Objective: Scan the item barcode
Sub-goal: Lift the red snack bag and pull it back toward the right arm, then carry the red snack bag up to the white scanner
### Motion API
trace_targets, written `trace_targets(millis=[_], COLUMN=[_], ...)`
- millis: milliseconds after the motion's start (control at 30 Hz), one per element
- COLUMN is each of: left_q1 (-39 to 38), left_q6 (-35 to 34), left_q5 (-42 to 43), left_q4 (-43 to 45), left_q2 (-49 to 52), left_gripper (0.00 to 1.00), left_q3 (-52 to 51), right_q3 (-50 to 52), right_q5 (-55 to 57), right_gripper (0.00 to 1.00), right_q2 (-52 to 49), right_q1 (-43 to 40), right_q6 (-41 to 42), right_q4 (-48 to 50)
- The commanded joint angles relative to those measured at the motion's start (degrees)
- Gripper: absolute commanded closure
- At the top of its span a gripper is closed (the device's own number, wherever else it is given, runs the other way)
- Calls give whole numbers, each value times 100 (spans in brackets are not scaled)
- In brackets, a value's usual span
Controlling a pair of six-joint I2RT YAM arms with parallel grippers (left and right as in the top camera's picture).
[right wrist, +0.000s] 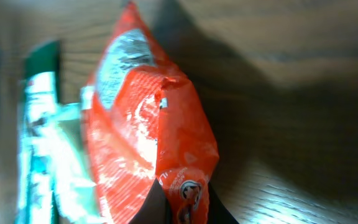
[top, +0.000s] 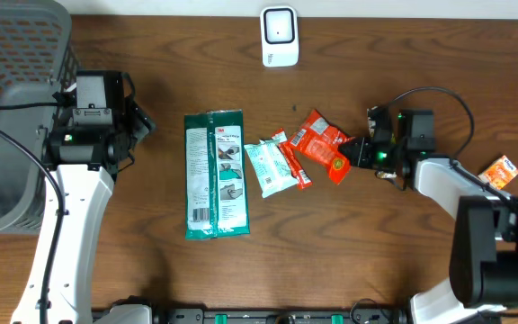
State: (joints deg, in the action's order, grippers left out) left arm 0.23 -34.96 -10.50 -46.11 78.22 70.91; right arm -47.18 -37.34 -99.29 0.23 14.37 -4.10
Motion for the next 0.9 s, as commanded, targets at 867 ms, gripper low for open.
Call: trace_targets(millis=[867], left_q1=[13], left_q6=[-72], left_q5=[-70], left_q4=[-11], left_q2=[-74], left_gripper=[15], left_q3=[120], right_q3=[-2509], right_q5=[-505], right_gripper=[99], right_q2=[1276], right_q1=[26], right_q6=[-1950], right_q4=[-3757])
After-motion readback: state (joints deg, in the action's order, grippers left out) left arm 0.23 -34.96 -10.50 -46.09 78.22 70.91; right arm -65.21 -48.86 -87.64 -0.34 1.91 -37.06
